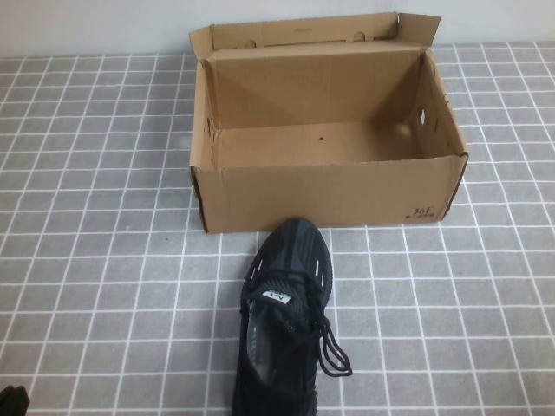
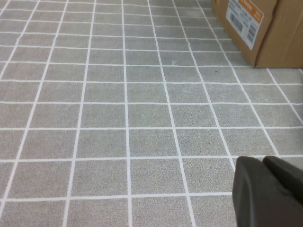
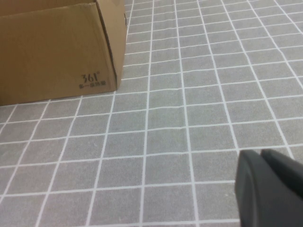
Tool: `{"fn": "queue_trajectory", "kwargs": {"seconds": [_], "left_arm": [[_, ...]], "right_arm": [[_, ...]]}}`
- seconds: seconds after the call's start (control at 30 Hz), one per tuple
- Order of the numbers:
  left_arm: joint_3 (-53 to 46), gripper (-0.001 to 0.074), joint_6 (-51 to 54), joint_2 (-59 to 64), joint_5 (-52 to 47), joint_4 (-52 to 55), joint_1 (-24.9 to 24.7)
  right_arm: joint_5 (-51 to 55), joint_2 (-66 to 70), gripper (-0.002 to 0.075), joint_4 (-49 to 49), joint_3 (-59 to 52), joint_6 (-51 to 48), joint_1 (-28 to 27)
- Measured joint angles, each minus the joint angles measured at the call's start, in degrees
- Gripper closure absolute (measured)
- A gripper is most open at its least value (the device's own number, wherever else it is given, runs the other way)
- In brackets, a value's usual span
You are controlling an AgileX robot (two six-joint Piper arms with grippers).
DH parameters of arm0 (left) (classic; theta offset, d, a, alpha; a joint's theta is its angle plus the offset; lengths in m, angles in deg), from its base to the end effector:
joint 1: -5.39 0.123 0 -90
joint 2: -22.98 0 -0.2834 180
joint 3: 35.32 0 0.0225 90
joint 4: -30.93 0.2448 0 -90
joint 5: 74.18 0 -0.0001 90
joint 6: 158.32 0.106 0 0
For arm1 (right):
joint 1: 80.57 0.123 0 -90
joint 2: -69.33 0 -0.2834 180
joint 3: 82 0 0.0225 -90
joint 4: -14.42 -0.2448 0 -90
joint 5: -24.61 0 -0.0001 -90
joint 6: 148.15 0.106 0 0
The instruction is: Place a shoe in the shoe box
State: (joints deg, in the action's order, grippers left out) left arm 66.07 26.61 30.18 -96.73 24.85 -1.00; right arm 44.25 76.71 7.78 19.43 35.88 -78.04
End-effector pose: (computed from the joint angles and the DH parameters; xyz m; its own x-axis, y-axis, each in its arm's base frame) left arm 0.0610 -0.0112 0.1656 -0.3129 0.0230 -0.9495 0.1458 0.9890 -0.0241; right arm 0.0634 0.0069 0.1708 -0.2767 0.1664 -0.9464 -0.0326 0.9827 0.1823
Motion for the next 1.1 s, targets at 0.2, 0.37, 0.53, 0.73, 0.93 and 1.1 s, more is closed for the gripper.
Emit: {"fn": "queue_trajectory", "kwargs": {"seconds": [0.2,0.37,0.53,0.73,0.93,1.1], "left_arm": [[0.0,0.0736,0.0,0.0,0.0,0.0,0.0],[0.0,0.0736,0.0,0.0,0.0,0.0,0.0],[0.0,0.0736,0.0,0.0,0.0,0.0,0.0],[0.0,0.0736,0.0,0.0,0.0,0.0,0.0],[0.0,0.0736,0.0,0.0,0.0,0.0,0.0],[0.0,0.0736,0.0,0.0,0.0,0.0,0.0]], "right_arm": [[0.0,0.0,0.0742,0.0,0.0,0.0,0.0],[-0.25,0.0,0.0742,0.0,0.0,0.0,0.0],[-3.2,0.0,0.0742,-1.75,0.0,0.0,0.0],[-7.46,0.0,0.0742,-7.57,0.0,0.0,0.0],[-16.23,0.0,0.0742,-30.61,0.0,0.0,0.0],[-17.69,0.0,0.0742,-37.96,0.0,0.0,0.0]]}}
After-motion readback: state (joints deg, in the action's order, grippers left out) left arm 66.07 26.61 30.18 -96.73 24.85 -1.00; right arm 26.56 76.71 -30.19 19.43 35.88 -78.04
